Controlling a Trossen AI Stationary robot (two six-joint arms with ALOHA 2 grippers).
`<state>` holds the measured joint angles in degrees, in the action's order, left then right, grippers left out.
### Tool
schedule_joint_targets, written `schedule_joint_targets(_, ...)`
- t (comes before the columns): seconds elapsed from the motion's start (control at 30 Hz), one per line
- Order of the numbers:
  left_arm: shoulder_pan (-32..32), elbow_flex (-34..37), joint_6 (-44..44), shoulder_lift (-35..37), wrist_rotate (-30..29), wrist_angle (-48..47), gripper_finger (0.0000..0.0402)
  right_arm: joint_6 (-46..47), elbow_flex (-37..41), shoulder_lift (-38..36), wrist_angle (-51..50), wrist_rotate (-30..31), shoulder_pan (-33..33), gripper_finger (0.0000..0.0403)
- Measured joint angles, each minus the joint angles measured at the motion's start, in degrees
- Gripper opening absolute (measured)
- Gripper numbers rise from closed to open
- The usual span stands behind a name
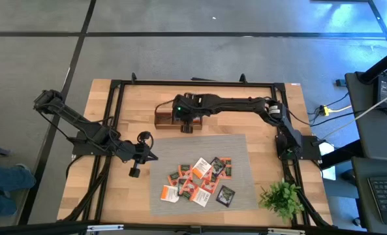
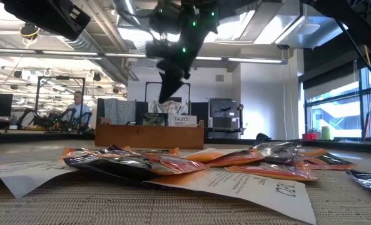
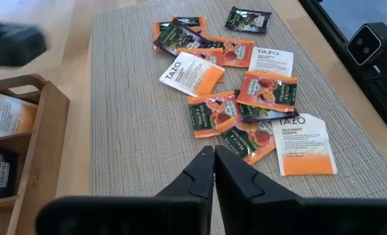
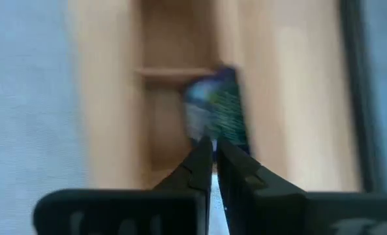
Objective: Pick & Place Tea
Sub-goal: Put the orange tea bag into the left section of the wooden organizer
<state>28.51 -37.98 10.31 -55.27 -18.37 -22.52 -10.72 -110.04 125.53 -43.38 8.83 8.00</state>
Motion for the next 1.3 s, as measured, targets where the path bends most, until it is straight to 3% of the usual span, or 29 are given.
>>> schedule_joint_targets(0.17,0.0,0.0,0.0,0.0,0.0,0.1,0.0007,1.5,1.1,0.0,-2.0,-6.0,-4.4,0.0026)
schedule_joint_targets(0.6,0.0,0.0,-0.5,-0.2,0.0,2.2,0.0012,8.8,9.8,0.0,-1.1,-6.0,-12.4,0.0026)
schedule_joint_targets(0.8,0.0,0.0,-1.8,-4.4,0.0,5.4,0.0011,10.7,14.7,-2.7,2.5,-5.9,-14.5,0.0026)
schedule_joint_targets(0.97,-0.1,0.0,-9.2,-11.5,-0.1,14.4,0.0012,11.8,21.2,-8.2,9.9,-5.9,-17.0,0.0026)
schedule_joint_targets(1.1,-0.5,0.0,-10.9,-16.6,-0.3,20.4,0.0009,11.9,31.0,-13.3,24.1,-6.2,-20.1,0.0026)
schedule_joint_targets(1.3,-2.1,0.1,2.2,-21.8,0.6,23.9,0.0012,10.5,43.1,-15.4,45.7,-7.5,-24.2,0.0026)
